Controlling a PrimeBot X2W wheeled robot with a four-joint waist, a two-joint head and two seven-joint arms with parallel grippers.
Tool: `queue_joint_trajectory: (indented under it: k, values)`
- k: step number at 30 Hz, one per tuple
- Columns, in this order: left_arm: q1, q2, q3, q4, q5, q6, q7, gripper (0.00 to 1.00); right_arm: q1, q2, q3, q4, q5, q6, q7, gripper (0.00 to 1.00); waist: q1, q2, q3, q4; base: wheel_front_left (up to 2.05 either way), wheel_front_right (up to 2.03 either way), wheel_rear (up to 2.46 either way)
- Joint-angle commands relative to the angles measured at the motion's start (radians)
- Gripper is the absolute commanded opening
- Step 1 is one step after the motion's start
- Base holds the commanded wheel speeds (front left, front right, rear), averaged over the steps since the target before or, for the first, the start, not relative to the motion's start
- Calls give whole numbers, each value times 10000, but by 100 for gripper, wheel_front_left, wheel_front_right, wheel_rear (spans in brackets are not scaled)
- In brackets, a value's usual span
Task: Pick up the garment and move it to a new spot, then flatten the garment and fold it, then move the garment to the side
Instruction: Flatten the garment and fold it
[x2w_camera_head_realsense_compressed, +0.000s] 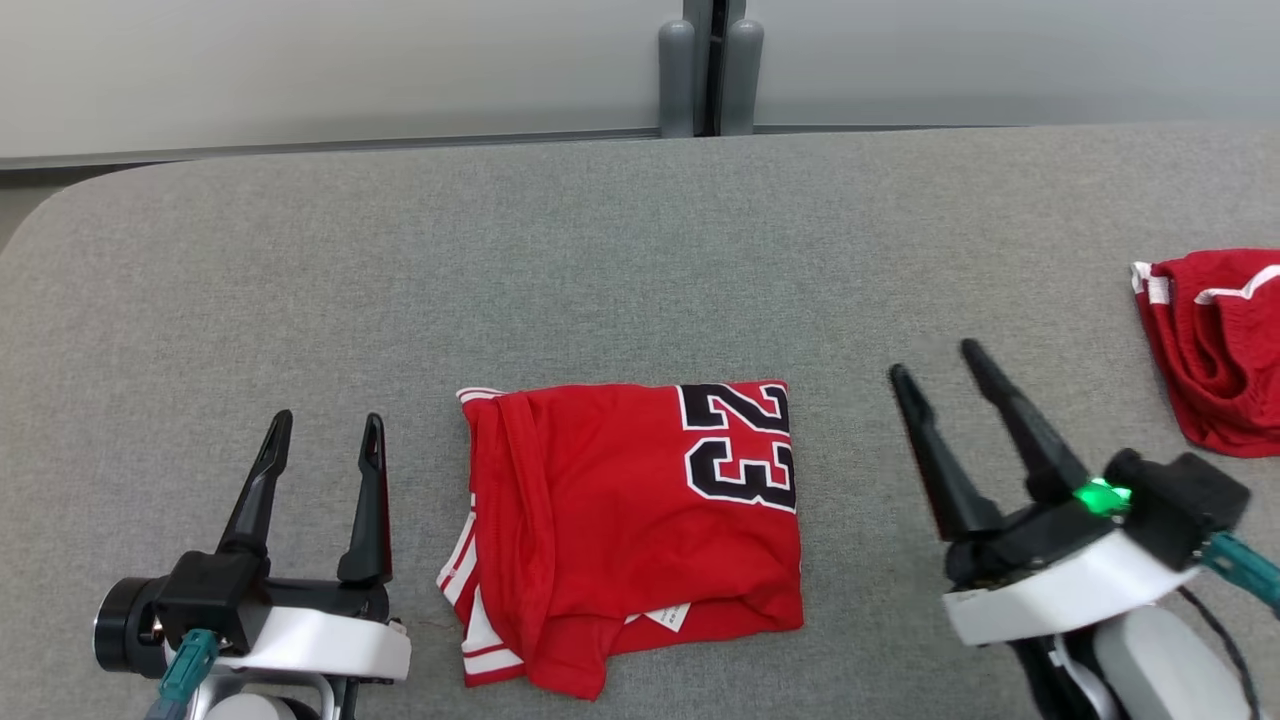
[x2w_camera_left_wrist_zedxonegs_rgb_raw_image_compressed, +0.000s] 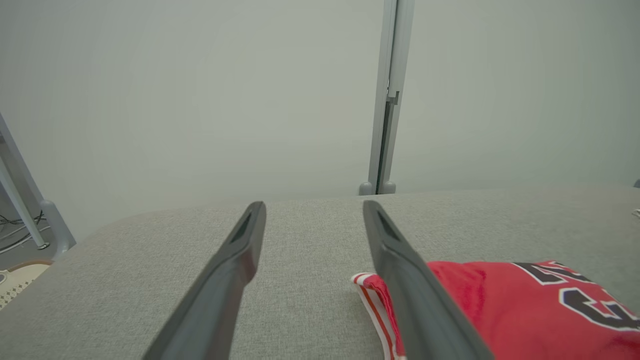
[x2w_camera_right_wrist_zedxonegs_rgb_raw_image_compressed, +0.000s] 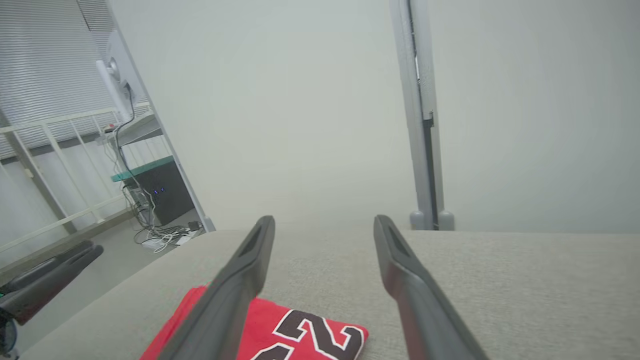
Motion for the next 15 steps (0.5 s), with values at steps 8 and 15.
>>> queue_joint_trajectory:
  k: [8, 15]
  values:
    - [247, 212, 127, 75, -99, 111, 82, 100, 1565, 472, -3255, -615, -1581, 23, 391, 100, 0, 0, -347, -189, 0, 0, 0]
    - [611, 334, 138, 170, -212, 122, 295, 100, 2379, 745, -4150, -1079, -2244, 23, 838, 100, 0, 0, -822, -331, 0, 0, 0]
